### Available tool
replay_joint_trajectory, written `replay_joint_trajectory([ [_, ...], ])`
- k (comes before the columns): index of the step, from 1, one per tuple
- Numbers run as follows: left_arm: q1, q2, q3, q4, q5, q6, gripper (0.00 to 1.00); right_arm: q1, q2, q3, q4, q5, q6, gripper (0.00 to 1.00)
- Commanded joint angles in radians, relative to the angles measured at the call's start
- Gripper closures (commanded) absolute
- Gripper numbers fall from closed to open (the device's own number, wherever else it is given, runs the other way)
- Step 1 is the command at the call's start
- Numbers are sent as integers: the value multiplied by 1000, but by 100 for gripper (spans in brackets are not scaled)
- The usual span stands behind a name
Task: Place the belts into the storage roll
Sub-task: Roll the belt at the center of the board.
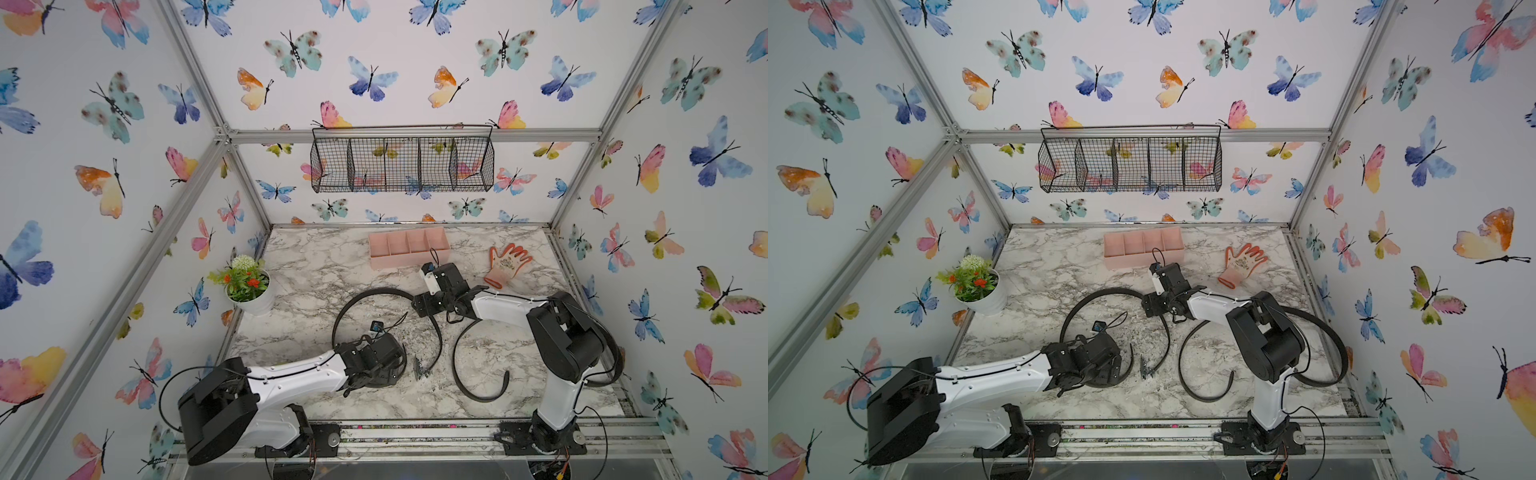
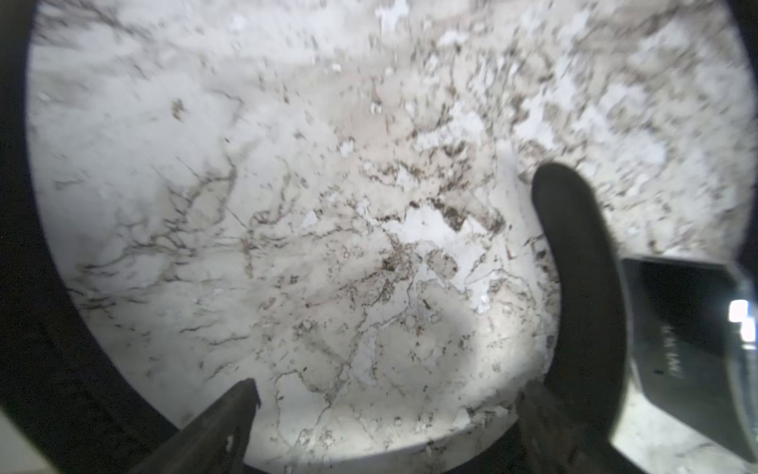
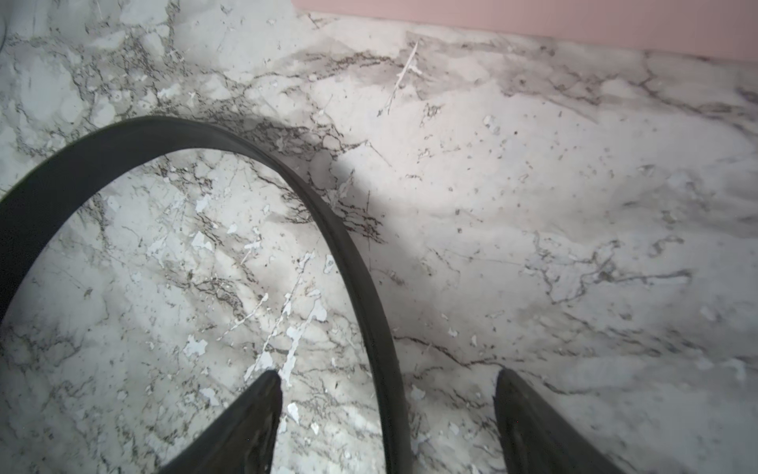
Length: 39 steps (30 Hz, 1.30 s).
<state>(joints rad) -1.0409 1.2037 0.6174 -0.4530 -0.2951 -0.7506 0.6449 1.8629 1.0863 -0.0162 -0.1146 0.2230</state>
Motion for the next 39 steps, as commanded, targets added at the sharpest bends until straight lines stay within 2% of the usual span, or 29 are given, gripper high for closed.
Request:
replay_joint_trajectory([
  [1,-2,-140,-30,76,5,54,0,-2,18,-11,-14,-20,-16,16],
  [4,-7,-146,-59,101,106,83,2,-4,21,-12,-14,-24,-22,15],
  [6,-43,-131,-81,116,135,74,4,-3,26,-7,-17,-29,-26,15],
  [9,-116,-114,-110,116,110,52,5,-5,36,2,-22,-32,-32,15],
  [16,-189,-9,-114,86,51,39,9,-10,50,13,-22,-58,-31,15],
  [18,-192,55,-100,91,44,43,15,-10,52,15,-26,-52,-37,15],
  [20,-201,112,-79,96,21,41,30,-10,57,23,-32,-47,-45,15],
  [22,-203,154,-60,102,-2,34,51,-10,62,33,-30,-47,-53,15],
  [24,-203,179,-43,95,-29,15,58,-10,77,53,-32,-59,-63,16],
  [26,-203,202,-23,85,-51,12,68,-10,102,78,-34,-70,-65,21],
  [27,-202,213,-12,76,-69,0,73,-10,117,91,-37,-65,-63,34],
  [28,-199,225,2,65,-89,-12,79,-10,134,111,-52,-54,-61,52],
  [29,-195,234,15,59,-106,-21,82,-10,145,130,-77,-29,-56,62],
  [32,-149,260,54,49,-141,-65,85,-11,138,118,-77,39,-38,79],
  [36,-15,270,93,91,-106,-102,89,-27,52,44,-66,93,12,83],
  [39,89,298,158,127,-56,-129,93,-40,-25,-32,-49,63,79,84],
])
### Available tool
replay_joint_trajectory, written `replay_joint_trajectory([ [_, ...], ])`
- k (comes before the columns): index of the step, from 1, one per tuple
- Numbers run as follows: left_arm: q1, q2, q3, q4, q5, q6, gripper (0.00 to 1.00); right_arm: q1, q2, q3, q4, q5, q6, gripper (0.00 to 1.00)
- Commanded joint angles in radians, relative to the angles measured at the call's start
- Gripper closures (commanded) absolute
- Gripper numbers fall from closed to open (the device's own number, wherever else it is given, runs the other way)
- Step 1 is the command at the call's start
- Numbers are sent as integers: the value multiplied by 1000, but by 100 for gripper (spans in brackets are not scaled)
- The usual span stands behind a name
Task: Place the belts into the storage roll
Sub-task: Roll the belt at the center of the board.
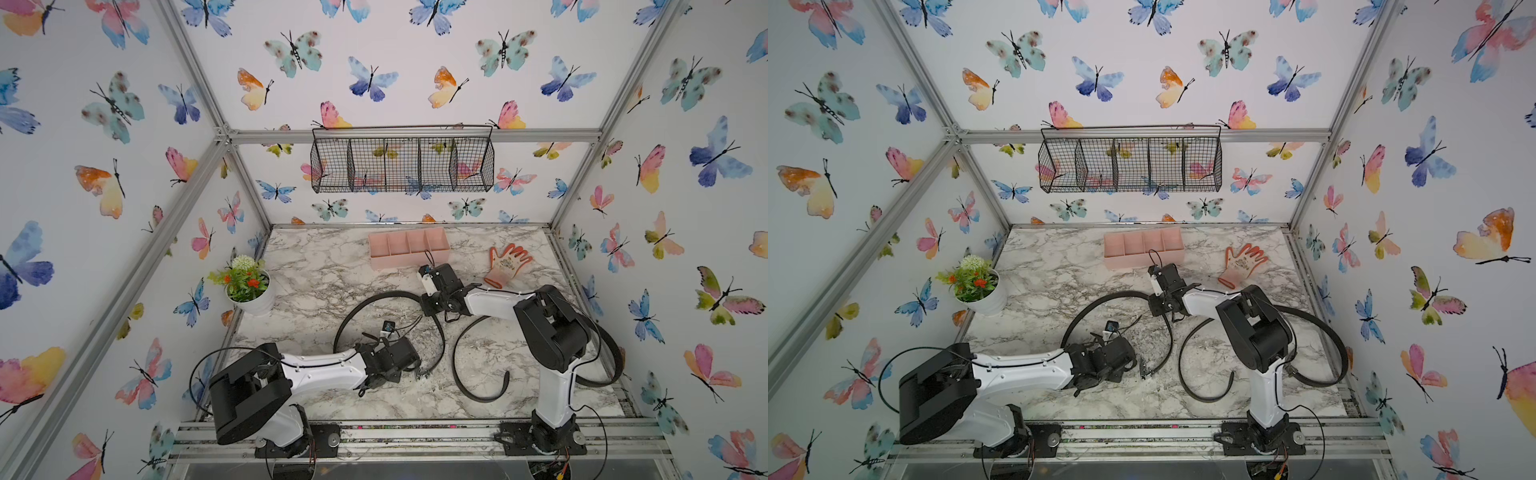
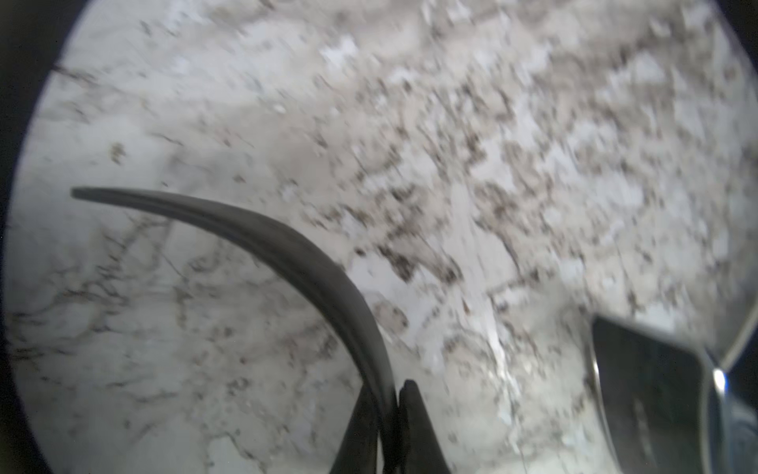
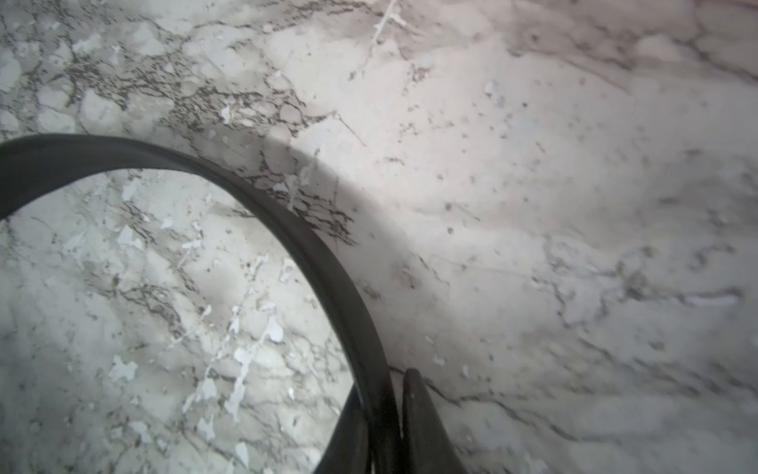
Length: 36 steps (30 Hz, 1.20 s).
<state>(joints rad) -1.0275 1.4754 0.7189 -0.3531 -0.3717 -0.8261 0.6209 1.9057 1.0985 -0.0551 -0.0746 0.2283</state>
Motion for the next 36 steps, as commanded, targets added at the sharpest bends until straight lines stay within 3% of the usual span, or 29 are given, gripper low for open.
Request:
replay_joint_trajectory([
  [1,108,46,85,47,54,-54,93,-16,-91,-80,9,-1,110,84],
  [7,168,219,289,67,182,-95,97,-14,-160,-341,276,-270,407,85],
  [11,171,329,369,80,254,-129,98,38,-220,-502,439,-249,586,85],
  [18,171,360,321,171,342,-197,99,106,-290,-597,493,-176,634,83],
  [22,171,344,306,169,348,-184,97,111,-301,-550,404,-153,547,72],
  [25,170,280,277,179,350,-140,81,111,-343,-503,309,-102,469,53],
  [28,171,199,270,137,323,-83,63,111,-384,-451,225,-62,397,41],
  [31,173,112,272,75,280,-22,44,109,-412,-430,189,-46,349,36],
  [34,178,15,254,34,271,65,11,109,-416,-404,144,-53,308,31],
  [36,181,-41,255,-8,252,162,2,109,-422,-395,123,-50,287,28],
])
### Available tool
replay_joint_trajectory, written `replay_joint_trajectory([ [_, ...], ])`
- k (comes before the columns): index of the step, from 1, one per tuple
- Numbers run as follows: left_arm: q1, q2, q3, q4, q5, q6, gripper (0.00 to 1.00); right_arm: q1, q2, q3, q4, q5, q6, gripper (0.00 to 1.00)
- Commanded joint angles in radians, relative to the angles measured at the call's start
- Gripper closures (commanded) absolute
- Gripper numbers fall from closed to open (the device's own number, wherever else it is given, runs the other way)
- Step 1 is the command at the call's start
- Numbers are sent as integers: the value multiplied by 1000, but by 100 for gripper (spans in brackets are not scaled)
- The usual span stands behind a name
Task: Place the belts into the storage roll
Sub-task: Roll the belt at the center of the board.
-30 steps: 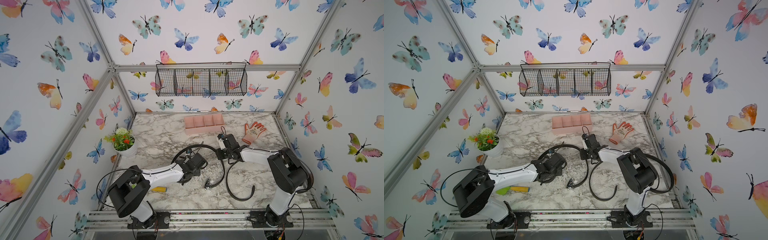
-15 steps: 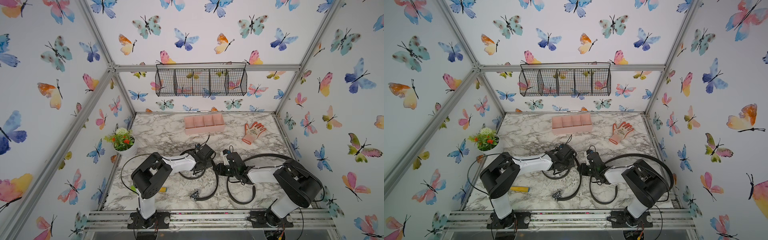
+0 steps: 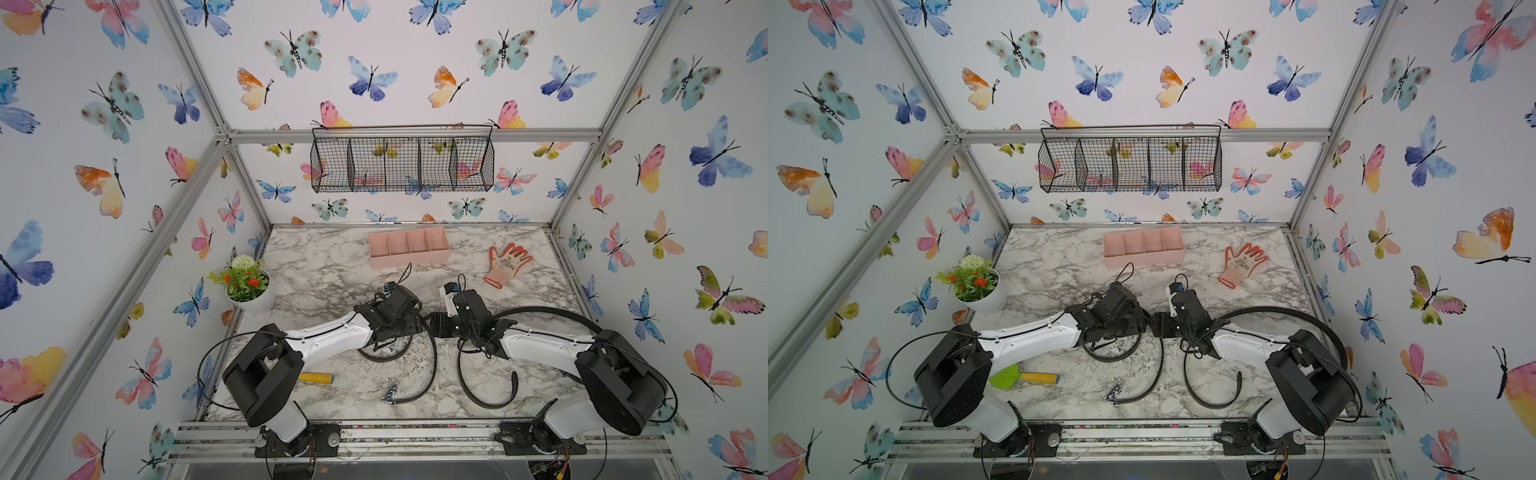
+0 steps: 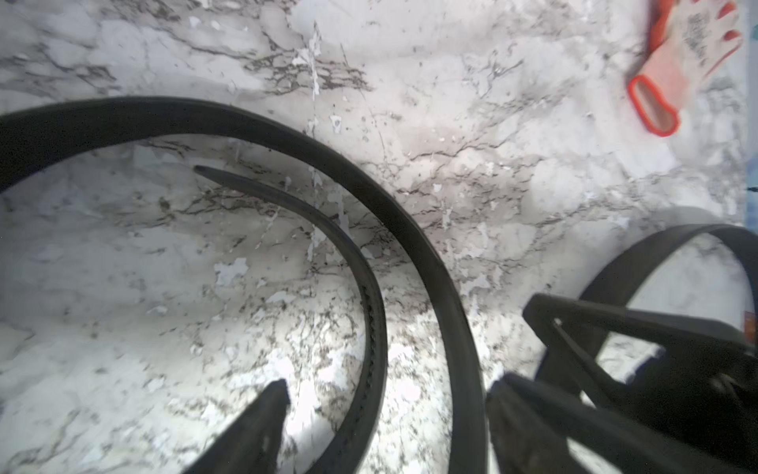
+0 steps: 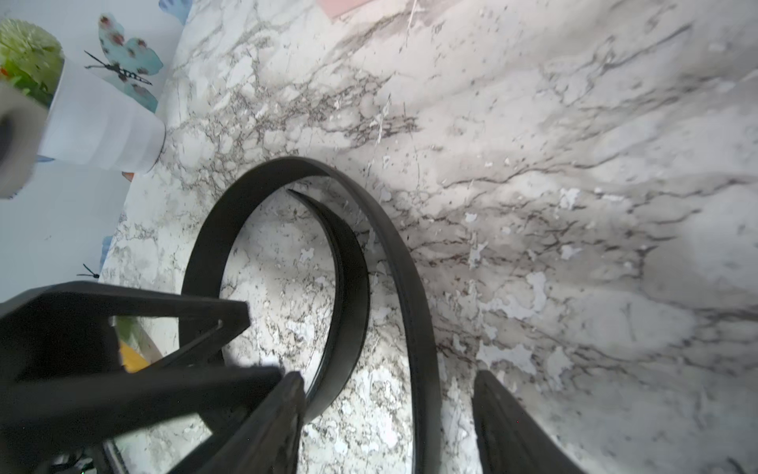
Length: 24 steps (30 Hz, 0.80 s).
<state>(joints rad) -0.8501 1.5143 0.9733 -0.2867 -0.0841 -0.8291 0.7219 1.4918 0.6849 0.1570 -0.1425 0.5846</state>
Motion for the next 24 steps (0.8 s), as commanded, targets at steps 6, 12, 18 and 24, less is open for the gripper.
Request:
replay_joint_trajectory([
  [6,-11,-209,-54,-100,-198,752,2,-9,-53,46,-180,84,-139,10],
  [12,17,-249,-106,-51,-298,1395,2,-73,-141,46,-255,139,-144,1],
  [18,148,-257,-211,74,-38,1910,1,-172,-229,-12,-236,12,-139,1],
  [24,174,-192,-195,145,119,2034,1,-281,-293,-83,-212,-100,-144,1],
])
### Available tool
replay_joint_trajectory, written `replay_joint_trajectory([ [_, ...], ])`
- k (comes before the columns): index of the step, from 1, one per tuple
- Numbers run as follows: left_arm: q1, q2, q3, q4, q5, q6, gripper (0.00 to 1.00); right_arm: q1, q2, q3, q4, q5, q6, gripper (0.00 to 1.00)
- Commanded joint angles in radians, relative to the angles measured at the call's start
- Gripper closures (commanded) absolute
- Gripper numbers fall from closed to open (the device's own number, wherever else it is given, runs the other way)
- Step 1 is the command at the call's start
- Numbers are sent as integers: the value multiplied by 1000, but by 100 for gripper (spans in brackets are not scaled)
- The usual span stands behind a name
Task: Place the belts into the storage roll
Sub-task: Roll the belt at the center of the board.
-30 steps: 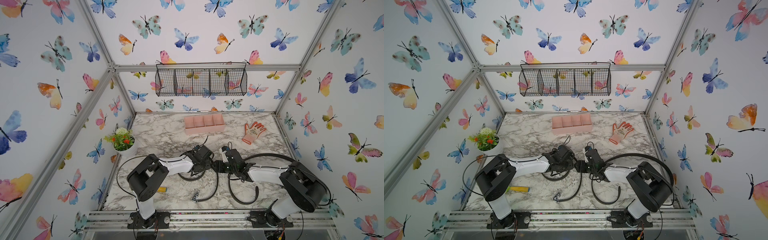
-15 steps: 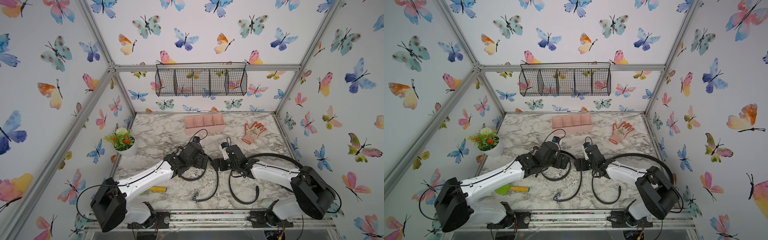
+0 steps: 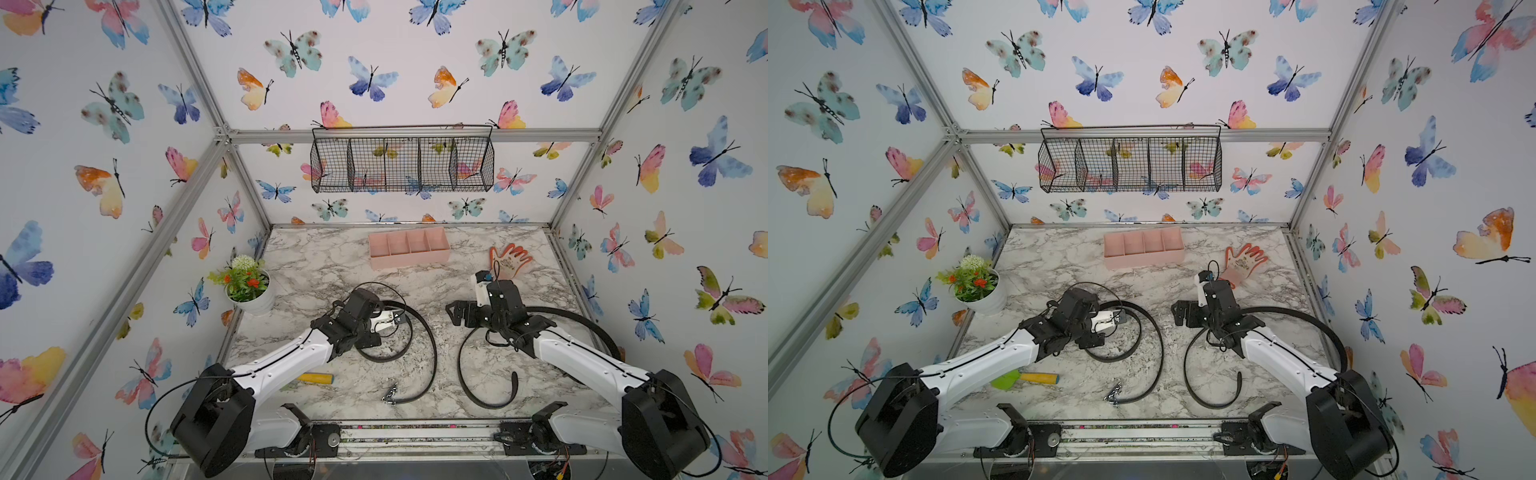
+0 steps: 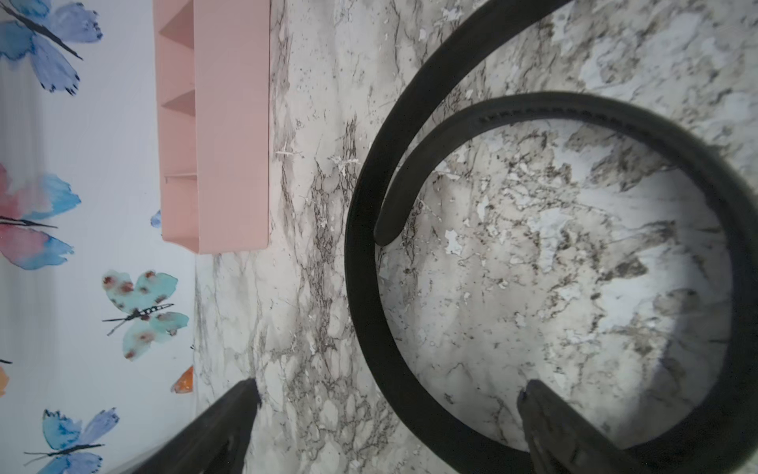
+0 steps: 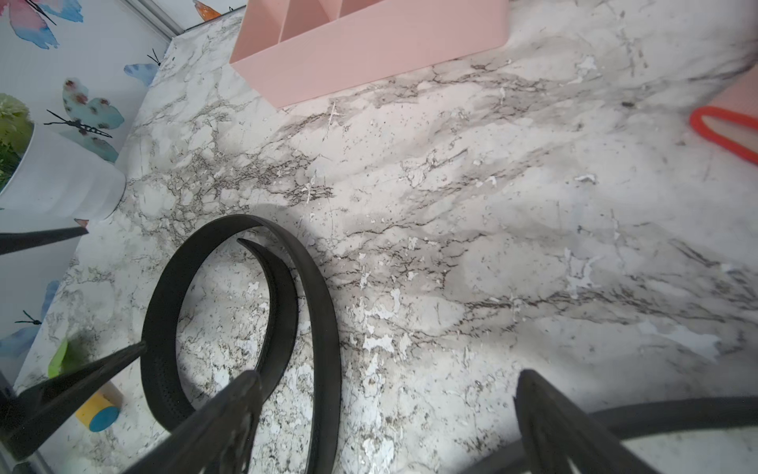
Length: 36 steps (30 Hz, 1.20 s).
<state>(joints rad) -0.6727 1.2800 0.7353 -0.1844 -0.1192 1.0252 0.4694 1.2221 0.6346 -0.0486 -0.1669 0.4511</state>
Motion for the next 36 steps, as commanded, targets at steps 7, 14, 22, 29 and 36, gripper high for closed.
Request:
replay_joint_trajectory([
  [7,-72,218,191,-134,254,239,5,-101,-15,-47,11,-145,-40,1],
  [14,-93,321,231,-189,302,294,12,-149,25,-58,52,-231,-35,1],
  [22,-94,412,283,-202,312,336,15,-159,42,-70,76,-258,-34,1],
  [29,-93,462,302,-145,306,362,15,-163,55,-101,97,-267,-33,1],
  [36,-94,491,298,-80,286,381,18,-164,77,-104,108,-289,-32,2],
])
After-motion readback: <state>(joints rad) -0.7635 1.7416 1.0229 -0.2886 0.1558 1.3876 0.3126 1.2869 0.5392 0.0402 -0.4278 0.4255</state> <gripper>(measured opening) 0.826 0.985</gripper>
